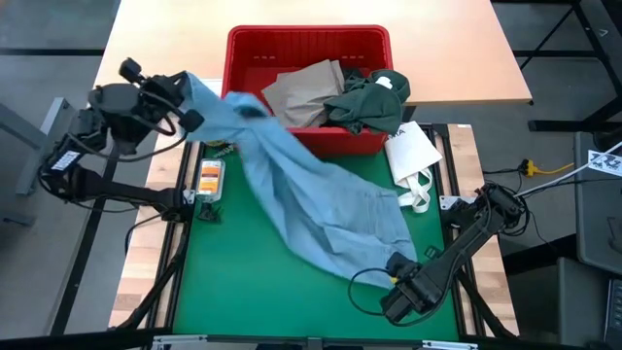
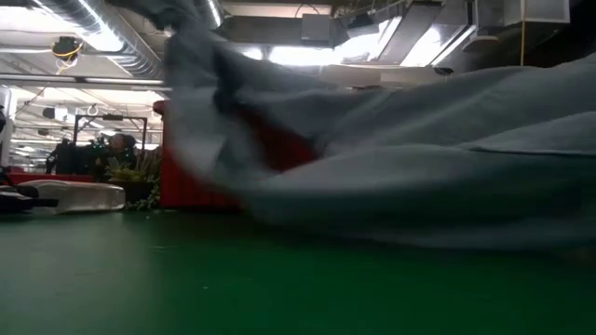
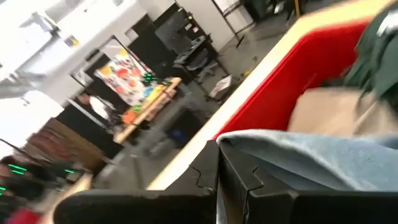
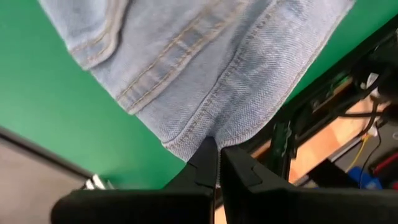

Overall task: Fold Laundry from Bin
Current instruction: Fold the blue pants

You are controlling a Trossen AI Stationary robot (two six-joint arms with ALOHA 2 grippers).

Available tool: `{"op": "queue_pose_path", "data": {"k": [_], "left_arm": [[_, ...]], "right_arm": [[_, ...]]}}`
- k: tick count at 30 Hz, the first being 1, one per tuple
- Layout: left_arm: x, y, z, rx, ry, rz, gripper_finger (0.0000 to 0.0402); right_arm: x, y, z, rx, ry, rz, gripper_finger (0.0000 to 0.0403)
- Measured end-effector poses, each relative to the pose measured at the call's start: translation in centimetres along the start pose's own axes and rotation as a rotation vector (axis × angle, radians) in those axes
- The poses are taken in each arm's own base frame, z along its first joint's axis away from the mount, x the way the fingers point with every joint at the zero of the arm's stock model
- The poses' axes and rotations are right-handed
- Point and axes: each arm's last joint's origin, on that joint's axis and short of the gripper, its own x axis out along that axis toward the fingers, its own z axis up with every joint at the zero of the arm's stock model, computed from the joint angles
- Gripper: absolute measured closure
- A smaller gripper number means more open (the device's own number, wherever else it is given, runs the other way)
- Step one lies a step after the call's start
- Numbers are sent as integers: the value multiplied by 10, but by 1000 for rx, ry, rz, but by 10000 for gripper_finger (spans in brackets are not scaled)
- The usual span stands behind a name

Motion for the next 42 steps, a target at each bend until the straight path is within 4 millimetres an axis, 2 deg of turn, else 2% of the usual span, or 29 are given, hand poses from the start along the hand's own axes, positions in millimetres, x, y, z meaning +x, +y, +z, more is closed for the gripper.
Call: {"op": "queue_pose_path", "data": {"k": [5,10,17,24,28,32,35,42], "left_arm": [[-6,6,-13,90,41,5,401],[-9,3,-24,196,88,-47,401],[-13,-8,-43,263,143,-303,401],[-21,-16,-59,174,249,-606,401],[-23,-18,-59,65,262,-692,401],[-24,-19,-59,27,268,-730,400],[-24,-19,-59,-20,288,-724,380],[-24,-19,-59,-54,300,-720,301]], "right_arm": [[0,0,-2,-4,59,10,398],[0,0,-2,-28,85,16,398],[0,1,-2,-31,84,17,398],[0,5,-2,-41,78,57,398],[0,8,-1,-51,71,96,398],[-1,9,-1,-53,69,101,390],[0,9,-1,-52,62,100,365],[0,8,-1,-49,54,86,292]]}}
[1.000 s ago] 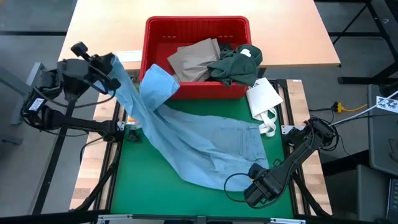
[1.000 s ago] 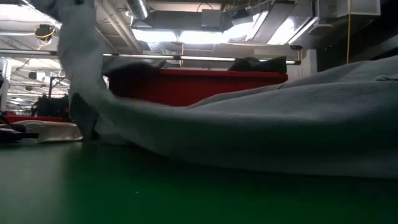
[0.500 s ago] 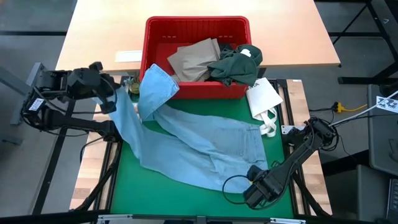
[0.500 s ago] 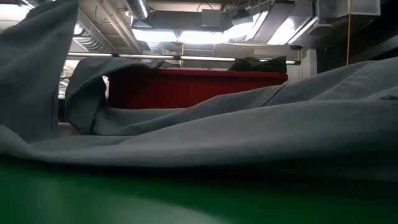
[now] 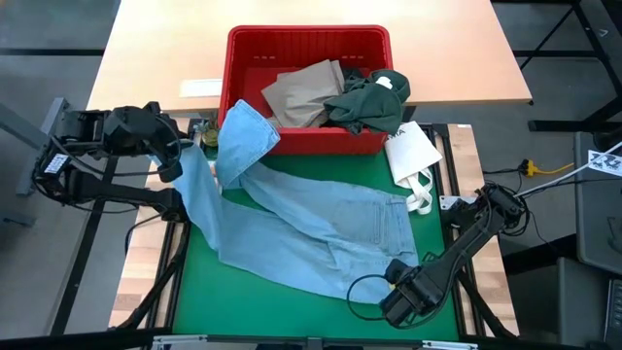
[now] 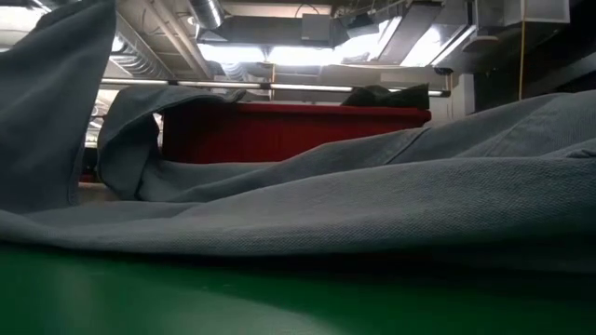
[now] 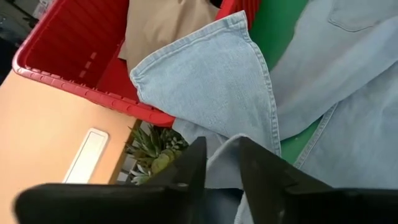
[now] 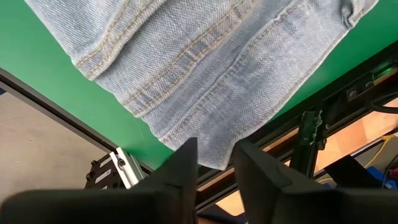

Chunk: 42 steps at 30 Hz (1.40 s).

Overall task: Fold Laundry from Bin
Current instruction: Fold the blue pants

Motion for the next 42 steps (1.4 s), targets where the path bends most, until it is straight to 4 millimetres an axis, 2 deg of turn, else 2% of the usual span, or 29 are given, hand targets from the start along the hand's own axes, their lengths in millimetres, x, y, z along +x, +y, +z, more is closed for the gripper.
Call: {"op": "queue_pose_path", "data": {"k": [3,7,12,17,25,30,35,38,42], "left_arm": [[0,0,0,0,0,0,274],[0,0,0,1,0,0,255],[0,0,0,2,0,4,251],[0,3,7,-29,-66,86,250],[-2,3,22,-113,-213,68,250],[1,-3,24,-181,-205,-126,250],[26,-23,19,-175,-90,-426,250],[53,-37,11,-157,18,-494,250],[100,-60,-6,-162,143,-508,250]], "right_arm": [[0,0,0,0,0,0,276],[0,0,0,0,3,-1,273],[0,0,-4,-49,128,25,276],[-1,1,-6,-171,201,55,276],[0,1,0,-292,17,16,276],[-1,0,6,-312,-181,-56,276],[-2,1,12,-311,-379,-102,276],[-3,2,15,-307,-473,-119,276],[10,4,19,-306,-501,-117,276]]}}
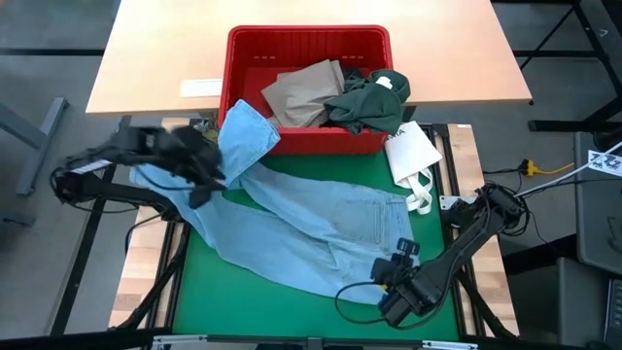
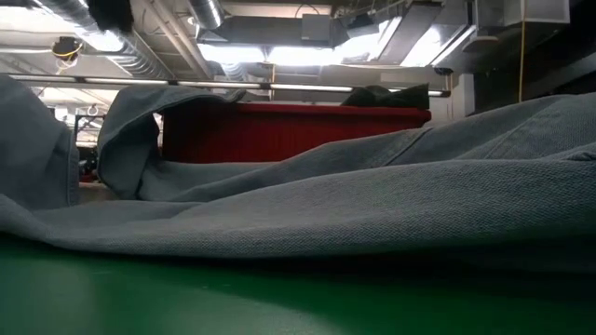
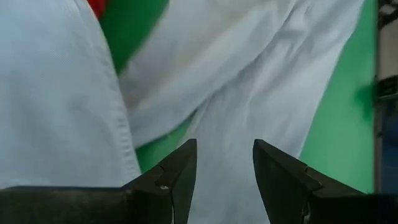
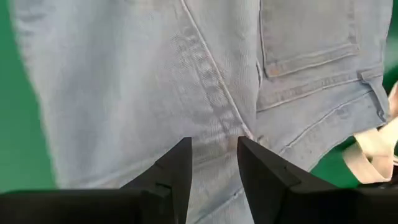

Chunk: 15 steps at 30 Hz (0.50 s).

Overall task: Fold Laundry from Bin
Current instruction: Fold the blue pants

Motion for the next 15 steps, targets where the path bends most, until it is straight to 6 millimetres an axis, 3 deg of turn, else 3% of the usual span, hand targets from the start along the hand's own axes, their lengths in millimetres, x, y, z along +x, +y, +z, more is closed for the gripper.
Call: {"op": "queue_pose_path", "data": {"k": [7,15], "left_arm": [[81,-1,-28,24,125,-103,250],[148,-13,-79,30,311,-158,250]], "right_arm": [[40,6,-10,5,45,50,276],[75,9,-21,33,88,118,276]]}}
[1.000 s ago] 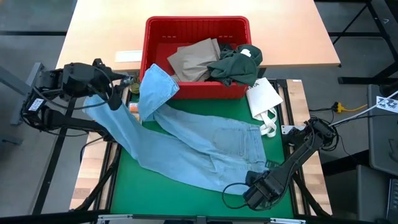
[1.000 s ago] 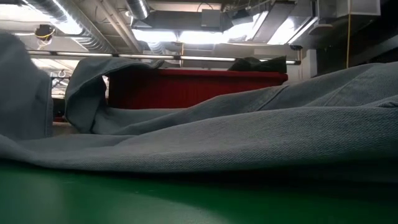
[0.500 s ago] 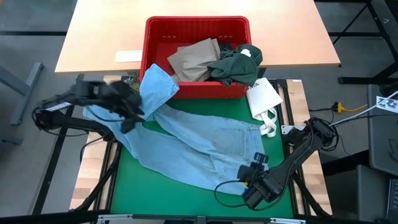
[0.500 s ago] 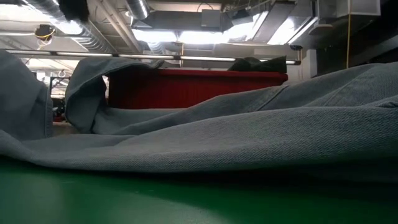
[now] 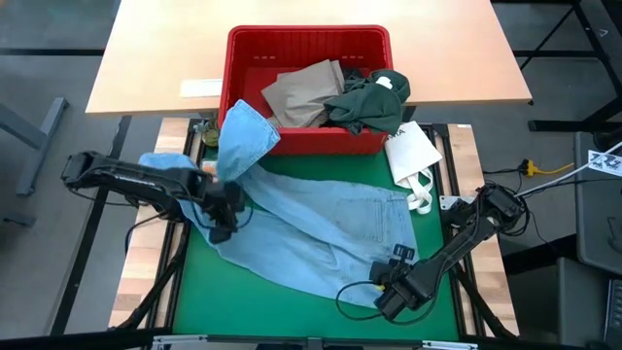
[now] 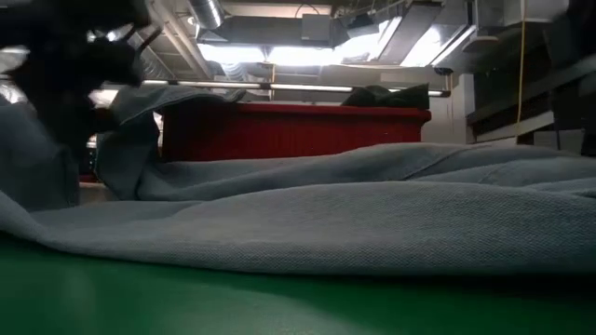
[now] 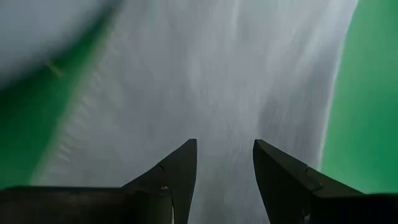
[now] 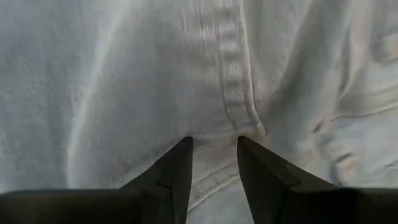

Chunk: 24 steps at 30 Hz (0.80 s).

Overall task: Fold Laundry from Bin
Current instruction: Fold the blue pants

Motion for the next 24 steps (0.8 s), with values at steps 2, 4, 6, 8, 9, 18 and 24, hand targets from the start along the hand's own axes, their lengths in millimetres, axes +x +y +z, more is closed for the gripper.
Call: {"op": "queue_pose_path", "data": {"k": [2,4,6,8,9,18,24], "left_arm": [[15,-2,-9,-1,61,3,250],[26,-4,-17,0,119,12,250],[34,-7,-23,2,170,22,250],[40,-12,-26,18,211,25,250],[43,-14,-27,27,230,15,250],[61,-42,-42,36,431,-167,271],[62,-62,-41,25,432,-335,303]], "right_arm": [[6,-3,-4,35,61,6,276],[12,-6,-9,71,132,7,276],[16,-8,-12,95,193,12,276],[19,-10,-15,116,254,23,276],[19,-10,-16,121,279,30,276],[19,-3,-16,89,351,139,276],[18,-1,-17,67,398,191,276]]}}
